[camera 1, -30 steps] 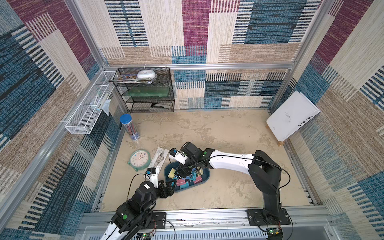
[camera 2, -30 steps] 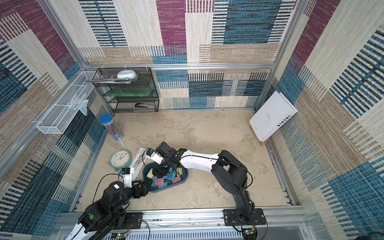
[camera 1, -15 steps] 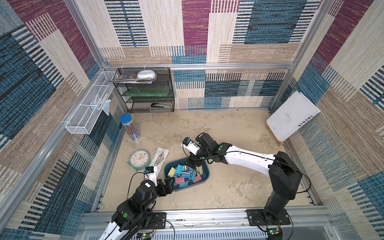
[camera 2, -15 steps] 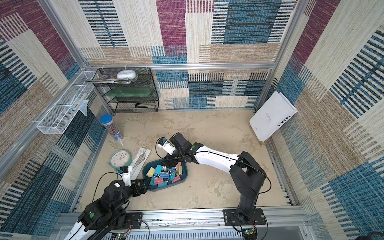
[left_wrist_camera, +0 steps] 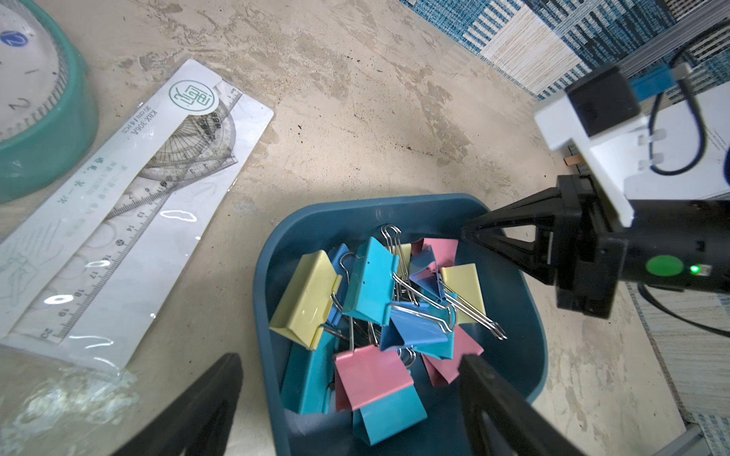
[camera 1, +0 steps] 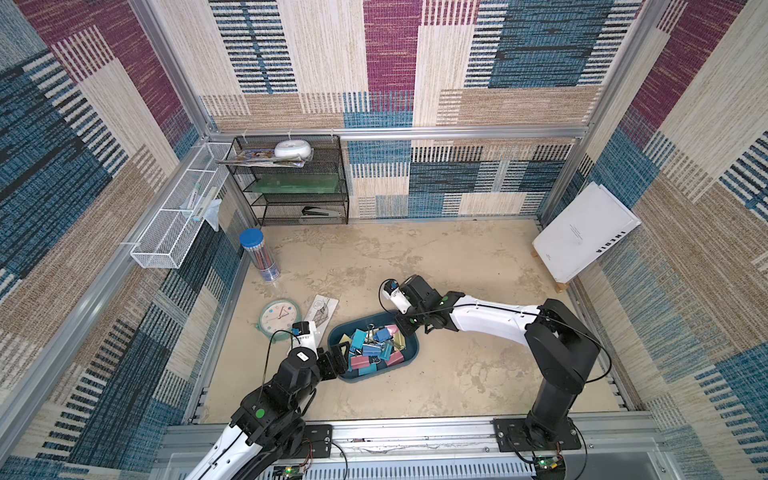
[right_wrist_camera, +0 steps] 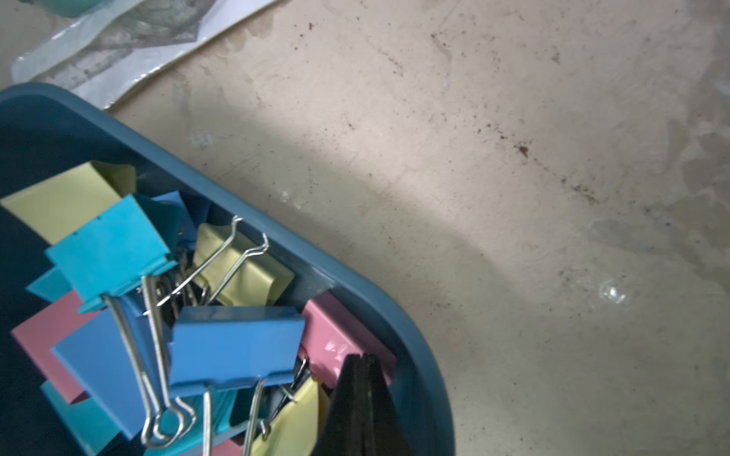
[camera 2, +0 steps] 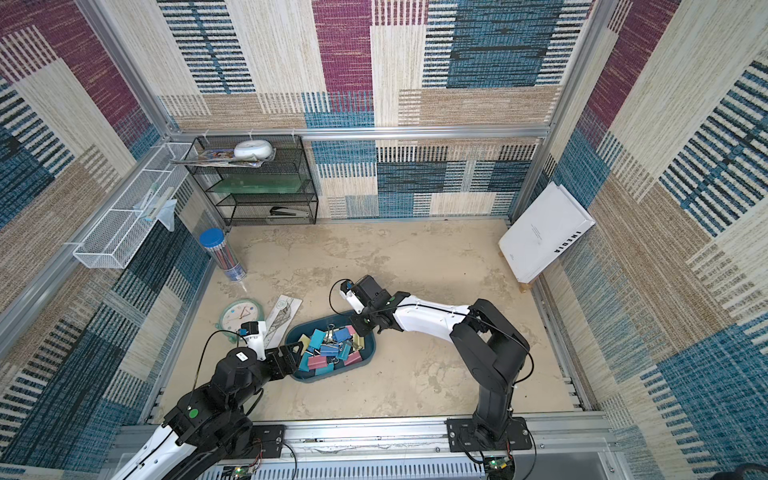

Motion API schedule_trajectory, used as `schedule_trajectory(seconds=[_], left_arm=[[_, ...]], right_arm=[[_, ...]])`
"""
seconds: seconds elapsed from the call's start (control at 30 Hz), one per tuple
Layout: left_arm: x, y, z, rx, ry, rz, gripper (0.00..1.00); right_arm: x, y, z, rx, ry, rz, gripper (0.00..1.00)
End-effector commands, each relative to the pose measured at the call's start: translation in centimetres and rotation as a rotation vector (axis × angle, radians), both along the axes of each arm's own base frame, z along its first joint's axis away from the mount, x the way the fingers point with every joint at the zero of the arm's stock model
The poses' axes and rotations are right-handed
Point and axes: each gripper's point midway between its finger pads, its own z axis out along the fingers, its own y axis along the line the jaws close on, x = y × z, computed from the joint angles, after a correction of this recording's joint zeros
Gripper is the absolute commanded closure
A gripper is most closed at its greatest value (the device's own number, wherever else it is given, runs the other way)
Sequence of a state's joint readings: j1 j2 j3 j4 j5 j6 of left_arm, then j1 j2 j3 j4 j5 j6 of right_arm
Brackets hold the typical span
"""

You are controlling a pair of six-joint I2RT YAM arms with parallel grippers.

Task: Put the binder clips in the storage box
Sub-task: Adjust the storage box at the center of the board.

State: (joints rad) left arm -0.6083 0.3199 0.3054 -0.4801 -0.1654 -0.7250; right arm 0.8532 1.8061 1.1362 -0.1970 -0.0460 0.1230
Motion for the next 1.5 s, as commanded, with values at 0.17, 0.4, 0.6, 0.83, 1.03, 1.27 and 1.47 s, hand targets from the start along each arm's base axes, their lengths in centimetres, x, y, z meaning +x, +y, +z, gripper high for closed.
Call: schedule_trajectory(seconds=[0.17, 0.4, 0.6, 0.83, 1.03, 1.27, 1.47], left_arm=[[1.4, -0.2, 2.0, 0.028, -0.079, 0.000, 0.09], [2.3, -0.7, 3.0, 0.054, -0.098, -0.010, 0.09], [3.1, -0.8, 4.0, 0.055, -0.128, -0.001, 0.09], [4.7, -1.5, 4.9, 0.082, -0.136, -0.005, 0.09], [5.8, -0.8, 6.0, 0.096, -0.142, 0.031, 0.09], [6.5, -0.4, 7.2, 0.086, -0.151, 0.020, 0.09], [6.6, -0.3, 7.0, 0.082, -0.145, 0.020, 0.09]], right_arm=[[1.3, -5.6, -2.3, -0.233, -0.035, -0.227, 1.00], [0.0, -9.2, -2.2, -0.285, -0.024, -0.342, 1.00], [0.5, -7.0, 3.4, -0.096, -0.130, -0.264, 0.69], [2.0, -6.6, 9.6, 0.008, -0.252, -0.263, 0.52], [2.3, -12.3, 7.4, -0.035, -0.118, -0.483, 0.69], [-7.2, -12.8, 5.5, 0.127, 0.115, -0.441, 0.82], [-15.7, -8.7, 5.3, 0.331, 0.226, -0.275, 1.00]])
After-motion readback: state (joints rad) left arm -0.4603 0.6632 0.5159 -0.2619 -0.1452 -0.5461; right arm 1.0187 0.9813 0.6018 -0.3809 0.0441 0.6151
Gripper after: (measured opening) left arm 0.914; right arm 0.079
